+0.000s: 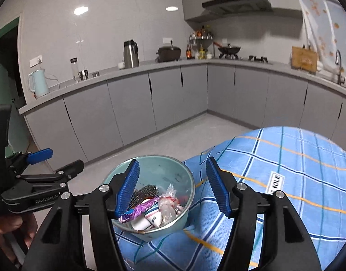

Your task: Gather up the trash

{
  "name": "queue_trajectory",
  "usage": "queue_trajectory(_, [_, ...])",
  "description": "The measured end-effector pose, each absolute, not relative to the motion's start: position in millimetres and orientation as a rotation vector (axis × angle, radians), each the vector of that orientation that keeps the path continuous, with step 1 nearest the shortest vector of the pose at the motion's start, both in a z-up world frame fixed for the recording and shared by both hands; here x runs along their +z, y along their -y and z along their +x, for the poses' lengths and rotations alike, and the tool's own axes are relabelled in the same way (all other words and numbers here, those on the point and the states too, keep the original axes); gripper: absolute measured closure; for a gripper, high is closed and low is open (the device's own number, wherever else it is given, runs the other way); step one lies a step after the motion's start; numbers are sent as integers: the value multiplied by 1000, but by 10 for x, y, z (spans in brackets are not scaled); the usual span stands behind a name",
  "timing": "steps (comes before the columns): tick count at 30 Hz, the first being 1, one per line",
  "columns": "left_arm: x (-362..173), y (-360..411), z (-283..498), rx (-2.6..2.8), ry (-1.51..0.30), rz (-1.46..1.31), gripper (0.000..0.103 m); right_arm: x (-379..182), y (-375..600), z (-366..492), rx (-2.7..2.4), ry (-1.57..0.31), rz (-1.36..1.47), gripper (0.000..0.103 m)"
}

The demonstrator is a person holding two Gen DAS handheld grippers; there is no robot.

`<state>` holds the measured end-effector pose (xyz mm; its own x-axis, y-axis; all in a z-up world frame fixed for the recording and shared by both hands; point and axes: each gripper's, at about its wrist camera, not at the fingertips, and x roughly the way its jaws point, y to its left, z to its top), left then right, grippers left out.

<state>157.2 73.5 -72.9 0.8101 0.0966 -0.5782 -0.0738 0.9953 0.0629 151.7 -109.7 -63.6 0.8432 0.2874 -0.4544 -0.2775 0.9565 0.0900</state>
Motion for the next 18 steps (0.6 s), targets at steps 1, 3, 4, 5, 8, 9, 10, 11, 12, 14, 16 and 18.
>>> queue_trajectory(1, [-691, -732, 1525, 92, -608, 37, 14, -595, 1098, 1474, 295, -472, 17, 41])
queue_trajectory(3, [-600, -731, 1441, 90, -578, 31, 10, -526, 1109, 1368, 286, -451, 8, 39])
queue_trajectory(4, [-550, -720, 1388, 86, -563, 30, 9, -507, 1107, 1327, 284, -442, 5, 39])
queue_trajectory(5, [-513, -709, 1359, 83, -552, 33, 9, -490, 1104, 1290, 285, -434, 3, 39])
queue_trajectory(8, [-434, -700, 1297, 71, -534, 30, 9, -453, 1099, 1236, 287, -427, 5, 39])
queue_trajectory(9, [-413, -692, 1282, 68, -530, 32, 9, -432, 1109, 1221, 282, -420, 5, 39])
queue_trajectory(10, [-403, -697, 1267, 66, -527, 32, 9, -423, 1100, 1212, 281, -419, 5, 39])
queue_trajectory(11, [-389, -700, 1254, 65, -523, 31, 9, -401, 1109, 1204, 281, -414, 8, 39])
queue_trajectory(12, [-373, -703, 1247, 64, -519, 29, 9, -387, 1107, 1195, 279, -410, 8, 39])
queue_trajectory(14, [-351, -708, 1229, 66, -512, 27, 9, -370, 1112, 1188, 280, -404, 8, 39])
queue_trajectory(16, [-346, -718, 1214, 67, -512, 23, 9, -372, 1107, 1182, 281, -404, 9, 39])
queue_trajectory(18, [-337, -723, 1213, 68, -510, 21, 9, -375, 1102, 1179, 284, -405, 11, 39])
